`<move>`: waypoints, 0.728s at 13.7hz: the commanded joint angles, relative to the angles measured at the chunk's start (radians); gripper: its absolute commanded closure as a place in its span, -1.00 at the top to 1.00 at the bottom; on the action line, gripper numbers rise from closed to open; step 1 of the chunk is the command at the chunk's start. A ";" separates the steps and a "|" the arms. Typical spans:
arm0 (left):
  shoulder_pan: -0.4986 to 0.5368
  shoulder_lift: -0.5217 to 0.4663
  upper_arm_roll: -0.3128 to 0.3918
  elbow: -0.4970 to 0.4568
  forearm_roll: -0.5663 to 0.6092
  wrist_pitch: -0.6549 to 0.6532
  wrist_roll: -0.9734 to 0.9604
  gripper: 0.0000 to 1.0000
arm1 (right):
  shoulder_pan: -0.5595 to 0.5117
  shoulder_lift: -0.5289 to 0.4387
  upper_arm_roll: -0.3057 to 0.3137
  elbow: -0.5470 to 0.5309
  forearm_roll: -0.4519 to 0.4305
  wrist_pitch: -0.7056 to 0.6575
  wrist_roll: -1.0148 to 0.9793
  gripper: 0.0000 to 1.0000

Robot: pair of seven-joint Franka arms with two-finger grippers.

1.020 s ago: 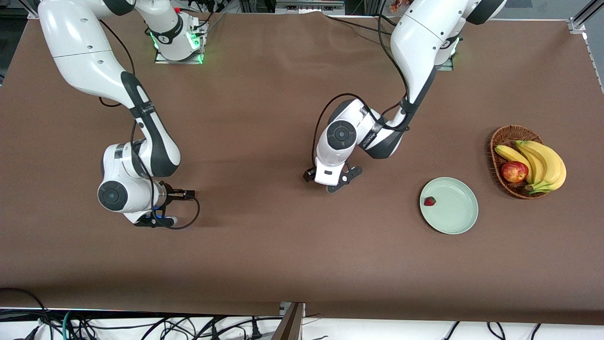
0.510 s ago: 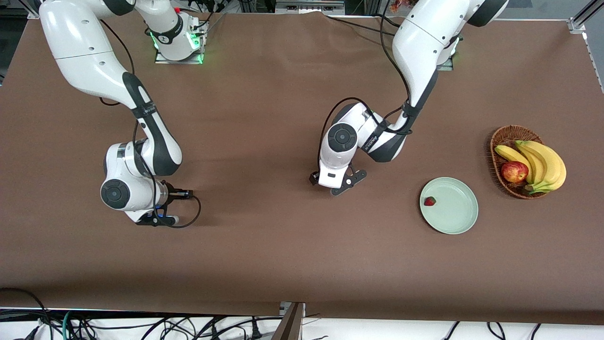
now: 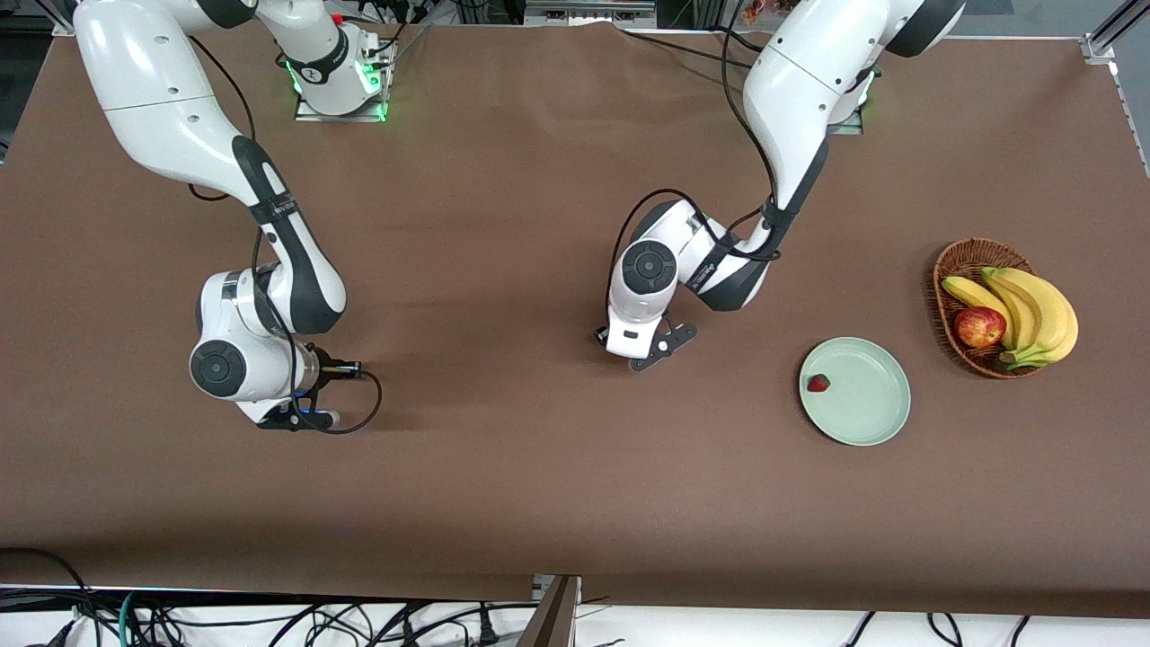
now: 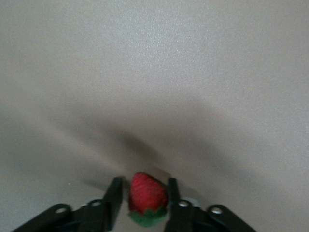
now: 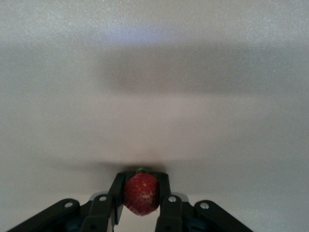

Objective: Collect all strawberries into plate
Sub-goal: 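Carry the strawberry to the plate while the right gripper carries the last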

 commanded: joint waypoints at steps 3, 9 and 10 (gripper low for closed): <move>-0.002 0.008 -0.004 0.019 0.011 0.013 -0.007 -0.79 | 0.005 -0.034 0.006 0.029 0.014 0.000 -0.005 -0.58; 0.081 -0.070 -0.008 0.061 0.011 -0.295 0.105 -0.84 | 0.039 -0.034 0.070 0.067 0.085 0.009 0.128 -0.55; 0.101 -0.078 -0.008 0.090 0.012 -0.385 0.180 -0.84 | 0.062 -0.033 0.073 0.075 0.085 0.011 0.180 -0.55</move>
